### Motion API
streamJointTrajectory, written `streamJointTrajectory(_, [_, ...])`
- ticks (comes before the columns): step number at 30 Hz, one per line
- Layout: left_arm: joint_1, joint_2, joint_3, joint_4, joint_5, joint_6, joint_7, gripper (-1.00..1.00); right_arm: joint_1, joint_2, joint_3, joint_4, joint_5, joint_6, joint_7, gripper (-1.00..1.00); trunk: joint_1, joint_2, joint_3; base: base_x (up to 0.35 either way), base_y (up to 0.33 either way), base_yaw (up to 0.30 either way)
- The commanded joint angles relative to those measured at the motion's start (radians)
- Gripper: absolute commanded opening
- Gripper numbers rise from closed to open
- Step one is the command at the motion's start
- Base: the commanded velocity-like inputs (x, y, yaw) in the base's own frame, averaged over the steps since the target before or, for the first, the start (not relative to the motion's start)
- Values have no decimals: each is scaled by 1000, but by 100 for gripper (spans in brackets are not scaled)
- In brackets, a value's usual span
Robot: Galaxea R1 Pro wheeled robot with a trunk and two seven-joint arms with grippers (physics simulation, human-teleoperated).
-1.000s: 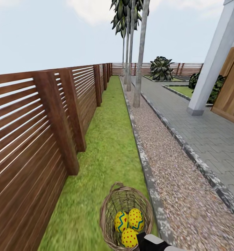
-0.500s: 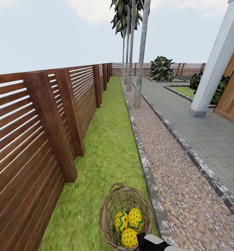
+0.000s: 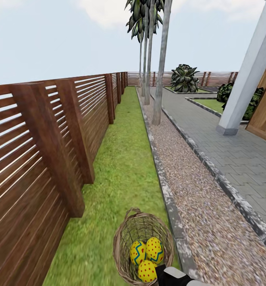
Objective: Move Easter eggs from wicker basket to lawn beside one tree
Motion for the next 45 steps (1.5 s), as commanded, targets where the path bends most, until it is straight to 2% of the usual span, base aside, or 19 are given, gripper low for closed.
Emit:
streamJointTrajectory(1, [-1,0,1,2,11,2,-3,100,-1,0,3,1,-4,-6,-1,-100,1,-2,-2,325,0,0])
streamJointTrajectory(45, [-1,0,1,2,11,2,-3,100,-1,0,3,1,-4,-7,-3,-100,1,-2,-2,325,0,0])
